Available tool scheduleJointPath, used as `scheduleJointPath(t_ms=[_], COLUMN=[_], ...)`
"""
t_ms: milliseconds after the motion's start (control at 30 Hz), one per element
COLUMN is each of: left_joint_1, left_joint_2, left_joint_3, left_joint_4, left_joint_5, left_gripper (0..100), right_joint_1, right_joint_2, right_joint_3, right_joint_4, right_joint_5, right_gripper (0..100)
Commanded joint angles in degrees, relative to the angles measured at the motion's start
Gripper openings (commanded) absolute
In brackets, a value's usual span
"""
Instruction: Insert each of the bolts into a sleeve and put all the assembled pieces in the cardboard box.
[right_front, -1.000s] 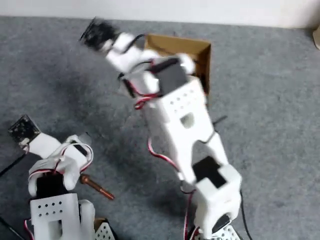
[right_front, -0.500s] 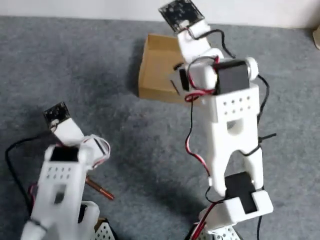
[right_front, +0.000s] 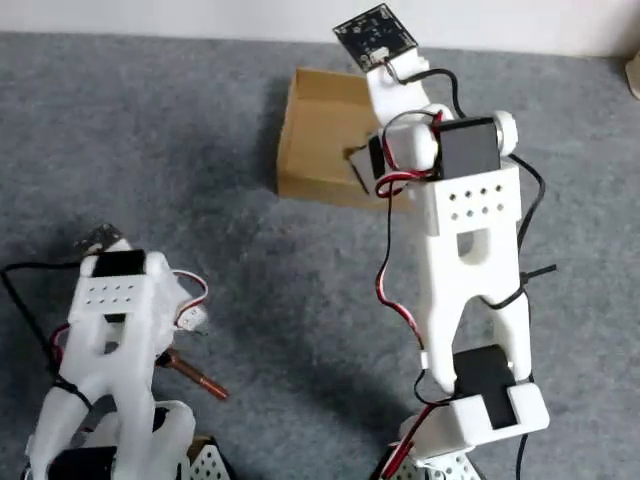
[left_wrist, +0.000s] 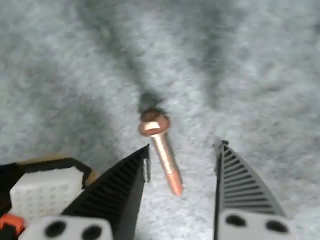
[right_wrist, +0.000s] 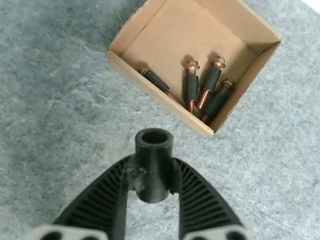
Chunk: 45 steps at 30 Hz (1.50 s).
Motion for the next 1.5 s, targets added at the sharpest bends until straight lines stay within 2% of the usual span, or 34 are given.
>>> scheduleJointPath(t_ms=[0,67,300,567,967,1033,1133,1200,1267,1367,1467], left_joint_1=[-1.45,-1.45,-1.27,-1.36,-1.27,-1.36,-1.19,-1.1,-1.1,-1.1,-1.1], left_joint_2=[0.13,0.13,0.13,0.13,0.13,0.13,0.13,0.13,0.13,-0.31,-0.4], left_joint_3=[1.54,4.35,10.86,21.32,21.32,21.23,21.14,21.05,20.26,18.59,12.0], left_joint_4=[1.32,1.14,-8.97,-26.37,-25.85,-24.26,-24.53,-24.44,-23.82,-21.01,-13.8], left_joint_5=[0.18,0.35,0.44,0.44,0.26,0.09,0.09,0.0,-1.14,-5.27,-7.12], left_gripper=[21,21,21,21,20,14,0,3,0,1,1], right_joint_1=[0.75,0.75,0.75,0.75,0.75,0.75,0.75,0.66,0.66,0.75,0.75], right_joint_2=[-2.42,-2.42,-2.86,-2.86,-2.86,-2.86,-2.86,-2.86,-2.86,-2.86,-2.86], right_joint_3=[2.24,4.7,8.31,8.75,8.75,8.75,8.75,8.75,8.84,8.84,8.84], right_joint_4=[0.4,0.31,0.4,0.4,0.48,0.48,0.4,0.4,0.4,0.4,0.4], right_joint_5=[-0.53,-0.53,-0.88,-0.97,-0.97,-0.97,-0.97,-0.97,-0.97,-0.88,-0.7], right_gripper=[0.6,0.6,0.6,0.6,0.6,0.6,0.6,0.6,0.6,0.6,0.6])
